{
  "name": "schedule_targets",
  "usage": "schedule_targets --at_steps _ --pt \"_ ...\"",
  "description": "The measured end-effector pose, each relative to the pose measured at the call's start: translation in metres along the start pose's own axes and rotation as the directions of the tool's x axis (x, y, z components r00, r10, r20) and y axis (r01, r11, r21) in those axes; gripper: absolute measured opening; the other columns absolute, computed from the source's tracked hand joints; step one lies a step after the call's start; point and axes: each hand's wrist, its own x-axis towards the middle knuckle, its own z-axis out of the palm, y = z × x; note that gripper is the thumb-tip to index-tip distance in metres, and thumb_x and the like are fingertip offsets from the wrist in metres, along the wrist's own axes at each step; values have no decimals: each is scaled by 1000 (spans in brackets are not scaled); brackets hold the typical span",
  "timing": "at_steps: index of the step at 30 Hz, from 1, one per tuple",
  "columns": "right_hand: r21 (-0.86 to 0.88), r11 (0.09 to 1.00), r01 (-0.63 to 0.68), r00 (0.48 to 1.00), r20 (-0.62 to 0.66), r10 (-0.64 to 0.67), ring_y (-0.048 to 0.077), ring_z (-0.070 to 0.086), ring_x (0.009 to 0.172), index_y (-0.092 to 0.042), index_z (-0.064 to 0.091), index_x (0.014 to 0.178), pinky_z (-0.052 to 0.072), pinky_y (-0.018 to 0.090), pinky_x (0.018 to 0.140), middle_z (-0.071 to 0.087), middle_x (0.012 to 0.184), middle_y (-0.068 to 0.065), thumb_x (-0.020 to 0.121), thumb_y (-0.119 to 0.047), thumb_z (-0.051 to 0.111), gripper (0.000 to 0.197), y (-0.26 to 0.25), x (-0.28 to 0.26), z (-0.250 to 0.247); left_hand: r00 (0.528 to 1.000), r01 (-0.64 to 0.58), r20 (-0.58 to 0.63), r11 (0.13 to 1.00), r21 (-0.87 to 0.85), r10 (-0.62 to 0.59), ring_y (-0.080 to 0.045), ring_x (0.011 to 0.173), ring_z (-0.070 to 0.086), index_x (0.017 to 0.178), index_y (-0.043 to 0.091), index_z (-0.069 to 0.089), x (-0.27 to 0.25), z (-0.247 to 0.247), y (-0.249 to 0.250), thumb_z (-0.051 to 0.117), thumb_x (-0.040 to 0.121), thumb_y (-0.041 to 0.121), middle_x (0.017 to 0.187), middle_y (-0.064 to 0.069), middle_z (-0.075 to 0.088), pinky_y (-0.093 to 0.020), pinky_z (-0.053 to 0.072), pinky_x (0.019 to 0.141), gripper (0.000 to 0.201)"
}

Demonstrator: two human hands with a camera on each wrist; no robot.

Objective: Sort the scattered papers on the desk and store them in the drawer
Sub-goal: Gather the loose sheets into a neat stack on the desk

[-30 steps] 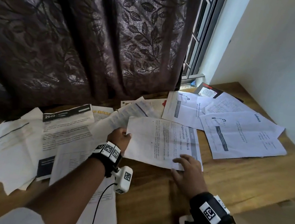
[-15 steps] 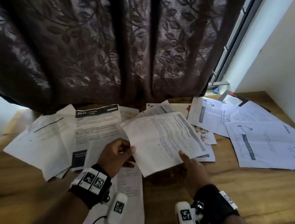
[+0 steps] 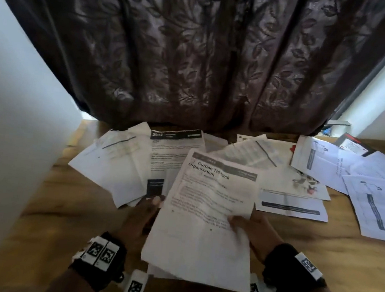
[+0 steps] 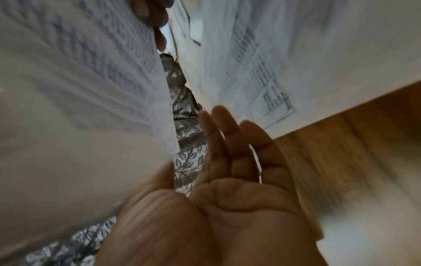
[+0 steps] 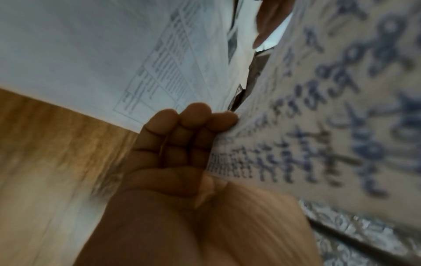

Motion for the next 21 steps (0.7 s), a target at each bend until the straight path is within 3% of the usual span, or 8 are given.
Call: schedule_targets --at_steps 1,2,4,6,8,12,17,21 --pt "-59 998 4 1000 27 -2 31 72 105 -3 72 115 53 49 100 75 114 11 91 -2 67 25 6 4 6 997 -53 64 995 82 48 -24 118 61 114 21 69 -3 -2 1 85 52 63 114 -1 69 -35 52 95 77" --pt "-130 991 13 1000 28 -10 30 72 107 -4 73 116 52 50 101 75 115 10 90 -3 70 26 13 8 9 985 -91 163 980 178 62 -21 113 65 110 22 72 -5 0 1 83 66 53 113 1 71 -28 53 91 55" --pt "-287 957 33 999 -11 -38 29 73 102 -9 74 114 56 54 95 77 110 8 90 -8 72 24 25 17 14 978 -172 174 906 387 111 -24 111 66 118 14 67 -4 -7 -9 70 89 25 115 -5 72 -21 54 82 31" --pt "-380 925 16 990 -126 -68 32 74 90 -12 73 106 60 57 79 78 100 8 89 -15 73 17 32 23 14 982 -171 20 829 533 189 -19 105 68 117 12 61 -3 -17 -21 73 86 22 112 -4 71 -22 55 77 34" --pt "-385 923 11 967 -231 -108 31 75 84 -16 71 97 60 59 74 78 94 6 88 -16 75 10 37 28 12 980 -170 6 821 545 198 -13 99 69 113 17 60 -5 -20 -29 78 82 25 109 0 72 -29 58 81 37" --pt "-463 886 21 950 -268 -162 22 74 88 -28 68 92 60 51 85 78 94 -1 88 -17 74 13 34 33 16 986 -133 12 731 669 167 0 91 68 108 27 58 -3 -26 -34 79 80 30 102 10 72 -27 58 81 35" --pt "-594 804 21 936 -272 -225 19 72 86 -33 66 97 61 47 82 75 92 -4 77 -39 69 22 50 62 4 989 -98 6 620 779 149 -1 102 61 119 31 54 5 -31 -38 76 81 32 109 19 65 -32 55 92 44" --pt "-679 734 1 923 -283 -262 19 68 90 -24 65 115 59 44 85 72 99 -1 89 -25 69 26 31 52 18 984 -141 67 491 860 165 -9 118 54 132 36 45 8 -35 -43 77 77 38 130 14 55 -37 52 99 64"
